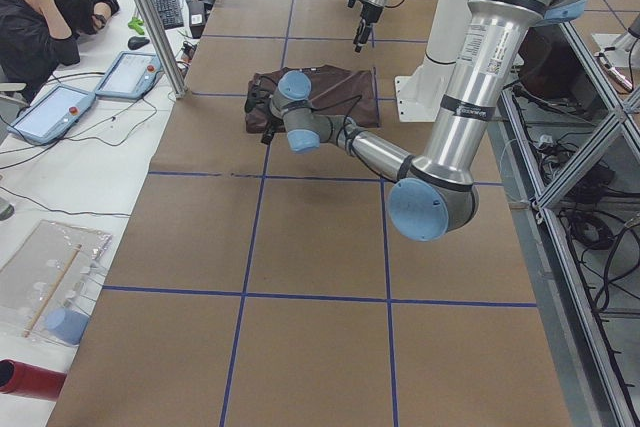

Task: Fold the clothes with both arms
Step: 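Move the left gripper to the near corner while the right moves to the edge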

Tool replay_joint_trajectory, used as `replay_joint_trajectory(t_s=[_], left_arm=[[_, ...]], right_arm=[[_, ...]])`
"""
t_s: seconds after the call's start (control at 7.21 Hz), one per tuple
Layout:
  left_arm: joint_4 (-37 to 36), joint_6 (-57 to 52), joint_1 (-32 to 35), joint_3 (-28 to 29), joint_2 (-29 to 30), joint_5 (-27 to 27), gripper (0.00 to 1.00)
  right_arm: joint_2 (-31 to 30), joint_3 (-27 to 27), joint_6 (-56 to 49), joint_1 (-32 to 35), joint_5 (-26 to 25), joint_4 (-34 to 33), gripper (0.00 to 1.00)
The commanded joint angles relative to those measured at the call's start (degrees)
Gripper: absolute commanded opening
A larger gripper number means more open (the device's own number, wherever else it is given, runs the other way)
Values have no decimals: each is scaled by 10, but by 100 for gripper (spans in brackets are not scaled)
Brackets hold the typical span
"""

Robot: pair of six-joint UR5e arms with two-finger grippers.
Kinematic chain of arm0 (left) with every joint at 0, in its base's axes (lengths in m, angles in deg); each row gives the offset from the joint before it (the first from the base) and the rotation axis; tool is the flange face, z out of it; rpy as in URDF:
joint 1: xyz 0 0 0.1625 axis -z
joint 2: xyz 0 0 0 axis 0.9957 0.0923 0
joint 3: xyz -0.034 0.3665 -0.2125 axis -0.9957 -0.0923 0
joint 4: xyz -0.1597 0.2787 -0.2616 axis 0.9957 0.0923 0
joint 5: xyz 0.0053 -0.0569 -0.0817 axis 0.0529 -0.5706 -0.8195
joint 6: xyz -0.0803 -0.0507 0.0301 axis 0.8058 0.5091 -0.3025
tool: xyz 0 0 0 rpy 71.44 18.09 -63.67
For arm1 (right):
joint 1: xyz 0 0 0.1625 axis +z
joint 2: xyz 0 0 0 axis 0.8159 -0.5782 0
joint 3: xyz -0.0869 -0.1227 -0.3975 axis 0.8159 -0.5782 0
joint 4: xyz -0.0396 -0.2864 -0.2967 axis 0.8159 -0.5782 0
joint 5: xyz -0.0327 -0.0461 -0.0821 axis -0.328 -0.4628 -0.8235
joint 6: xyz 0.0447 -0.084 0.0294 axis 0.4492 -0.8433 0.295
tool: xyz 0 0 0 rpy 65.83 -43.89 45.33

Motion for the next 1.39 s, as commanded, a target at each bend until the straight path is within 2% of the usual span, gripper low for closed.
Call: replay_joint_trajectory(t_s=[0.0,0.14,0.42,0.55,0.69,0.83,1.25], left_arm=[[0,135,-86,-124,-69,50,100],[1,223,-154,-157,-85,103,99],[-2,449,-312,-165,-90,264,65],[-3,482,-359,-159,-90,309,64],[-3,504,-389,-143,-89,337,63],[-3,509,-400,-124,-86,346,63],[-3,554,-430,-115,-81,364,60]], right_arm=[[2,1,0,53,46,3,100],[3,2,3,66,52,18,100],[0,2,30,83,80,31,100],[0,2,30,86,80,31,100],[0,1,30,88,80,31,100],[-1,0,30,88,80,30,100],[-2,0,30,90,79,29,100]])
